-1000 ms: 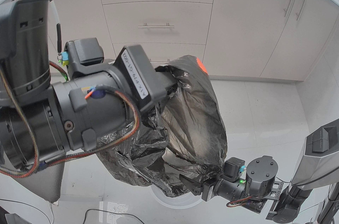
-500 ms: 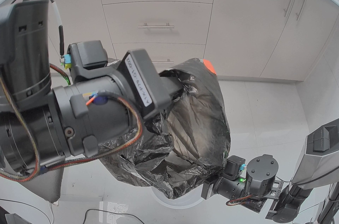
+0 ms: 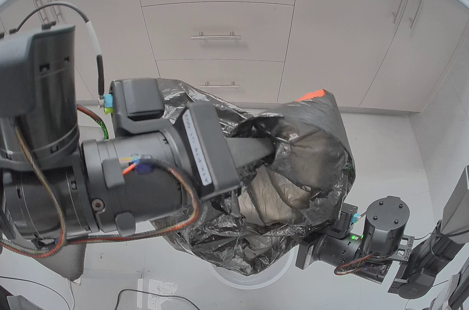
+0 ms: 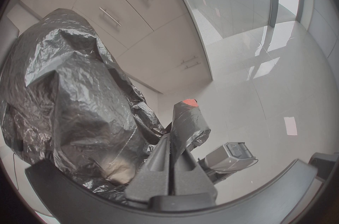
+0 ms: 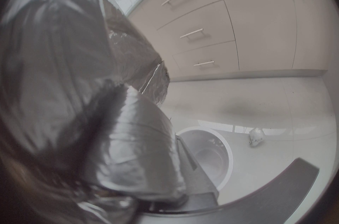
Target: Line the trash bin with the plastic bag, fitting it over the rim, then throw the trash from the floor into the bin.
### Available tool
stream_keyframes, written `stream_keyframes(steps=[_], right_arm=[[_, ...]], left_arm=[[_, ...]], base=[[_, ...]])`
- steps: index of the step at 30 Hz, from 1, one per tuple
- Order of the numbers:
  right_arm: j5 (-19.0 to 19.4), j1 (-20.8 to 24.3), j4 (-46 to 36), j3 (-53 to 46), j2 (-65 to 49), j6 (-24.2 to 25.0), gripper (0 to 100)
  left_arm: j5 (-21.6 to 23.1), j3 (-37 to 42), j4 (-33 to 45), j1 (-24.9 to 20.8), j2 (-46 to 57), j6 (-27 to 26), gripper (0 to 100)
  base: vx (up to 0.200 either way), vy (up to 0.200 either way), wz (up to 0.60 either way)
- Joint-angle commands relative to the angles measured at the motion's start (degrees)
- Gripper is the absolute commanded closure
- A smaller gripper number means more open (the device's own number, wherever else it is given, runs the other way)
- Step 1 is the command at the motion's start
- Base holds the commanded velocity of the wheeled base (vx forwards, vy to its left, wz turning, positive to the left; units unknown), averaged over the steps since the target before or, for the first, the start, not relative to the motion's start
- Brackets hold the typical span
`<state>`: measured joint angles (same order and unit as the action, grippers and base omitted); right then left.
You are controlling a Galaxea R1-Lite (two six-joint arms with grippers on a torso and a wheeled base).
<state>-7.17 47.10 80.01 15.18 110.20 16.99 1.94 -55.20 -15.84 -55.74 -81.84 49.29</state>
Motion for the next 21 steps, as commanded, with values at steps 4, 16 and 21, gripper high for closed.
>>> stream_keyframes(steps=[4, 16, 21], right_arm=[[5.50, 0.44, -14.53, 2.49, -8.78, -0.03, 100], [8.22, 2.03, -45.20, 12.07, -13.17, 1.11, 100], [9.10, 2.29, -51.18, 13.74, -14.05, 0.94, 100]], left_arm=[[8.78, 4.57, -5.79, 1.86, -2.36, 0.11, 100], [14.59, 7.47, -9.48, 3.44, -4.65, 0.02, 100], [16.61, 7.56, -9.56, 3.97, -7.02, -0.07, 100]], base=[[0.000, 0.000, 0.00], [0.000, 0.000, 0.00], [0.000, 0.000, 0.00]])
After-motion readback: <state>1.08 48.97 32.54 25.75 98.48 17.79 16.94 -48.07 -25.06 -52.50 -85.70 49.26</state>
